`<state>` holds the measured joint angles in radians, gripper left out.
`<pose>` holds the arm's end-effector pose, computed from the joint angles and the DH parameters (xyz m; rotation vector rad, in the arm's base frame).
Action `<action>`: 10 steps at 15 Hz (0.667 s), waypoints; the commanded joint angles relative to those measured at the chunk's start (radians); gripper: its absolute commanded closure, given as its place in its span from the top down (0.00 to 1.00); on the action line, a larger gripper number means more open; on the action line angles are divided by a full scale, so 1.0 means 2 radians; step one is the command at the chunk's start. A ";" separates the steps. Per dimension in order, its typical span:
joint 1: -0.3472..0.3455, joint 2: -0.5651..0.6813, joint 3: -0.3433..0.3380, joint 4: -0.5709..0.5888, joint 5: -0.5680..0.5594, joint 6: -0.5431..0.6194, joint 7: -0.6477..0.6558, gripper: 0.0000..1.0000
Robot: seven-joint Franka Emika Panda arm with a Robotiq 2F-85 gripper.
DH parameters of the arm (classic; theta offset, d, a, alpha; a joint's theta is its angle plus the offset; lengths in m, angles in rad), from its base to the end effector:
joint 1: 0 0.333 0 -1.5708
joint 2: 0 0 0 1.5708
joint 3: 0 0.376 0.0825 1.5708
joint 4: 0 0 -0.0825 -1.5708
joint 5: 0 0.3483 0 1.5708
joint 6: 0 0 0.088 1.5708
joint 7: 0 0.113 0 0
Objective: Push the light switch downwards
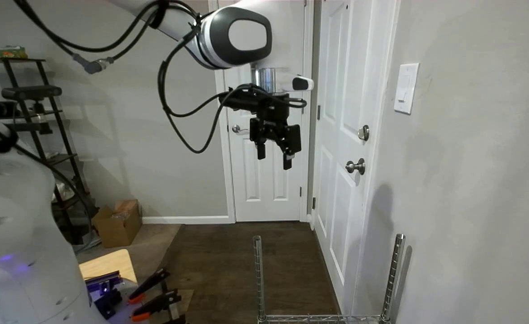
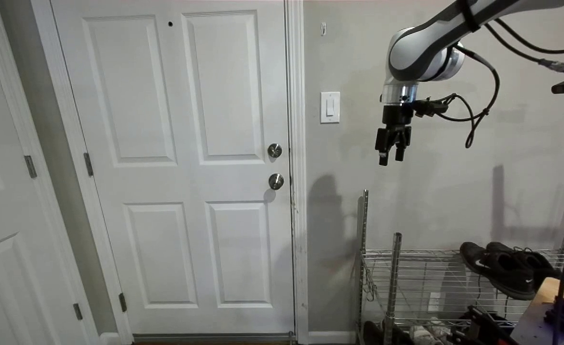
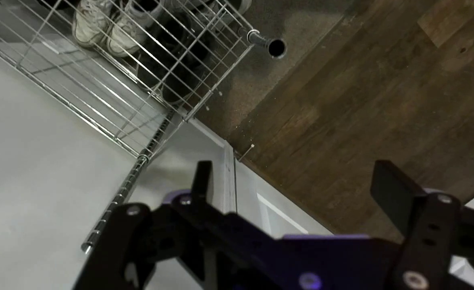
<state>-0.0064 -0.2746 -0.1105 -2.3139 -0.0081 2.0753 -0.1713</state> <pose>0.4144 -0.0531 0.5231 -3.1219 -0.0965 -0.0583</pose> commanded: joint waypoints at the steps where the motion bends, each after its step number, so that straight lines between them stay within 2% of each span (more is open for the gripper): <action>1: -0.003 0.063 0.007 0.068 -0.004 0.008 -0.023 1.00; 5: -0.007 0.103 0.016 0.116 -0.037 0.042 -0.020 1.00; 6: -0.008 0.111 0.018 0.124 -0.053 0.059 -0.015 0.75; 7: -0.009 0.118 0.019 0.130 -0.065 0.070 -0.012 0.74; 10: -0.012 0.128 0.016 0.133 -0.098 0.114 -0.010 0.53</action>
<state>-0.0102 -0.0425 -0.0876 -2.0613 -0.1428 2.2312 -0.1924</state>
